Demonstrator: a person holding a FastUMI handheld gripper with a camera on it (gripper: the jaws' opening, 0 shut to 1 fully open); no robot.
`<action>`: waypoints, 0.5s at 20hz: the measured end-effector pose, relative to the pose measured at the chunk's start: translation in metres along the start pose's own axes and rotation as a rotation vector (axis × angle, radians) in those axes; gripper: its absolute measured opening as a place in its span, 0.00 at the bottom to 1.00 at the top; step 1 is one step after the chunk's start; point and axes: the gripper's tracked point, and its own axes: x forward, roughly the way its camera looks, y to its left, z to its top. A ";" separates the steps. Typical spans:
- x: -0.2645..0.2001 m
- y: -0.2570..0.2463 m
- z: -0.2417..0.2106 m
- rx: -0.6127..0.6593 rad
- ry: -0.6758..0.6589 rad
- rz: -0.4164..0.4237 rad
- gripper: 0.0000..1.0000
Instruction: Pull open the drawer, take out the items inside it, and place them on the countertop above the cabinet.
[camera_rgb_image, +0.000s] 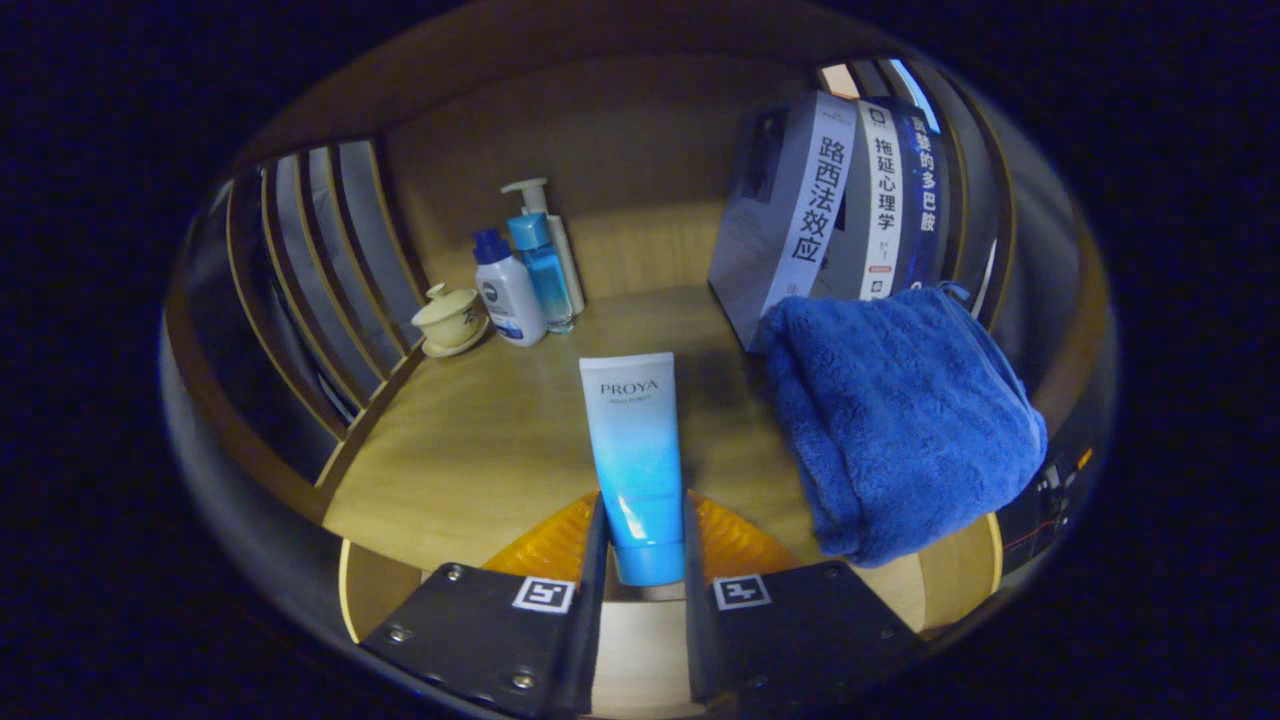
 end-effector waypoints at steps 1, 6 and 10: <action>0.003 0.000 0.002 0.006 -0.006 0.011 0.36; 0.018 -0.004 0.007 0.019 -0.020 0.029 0.36; 0.025 -0.004 0.012 0.069 -0.050 0.040 0.36</action>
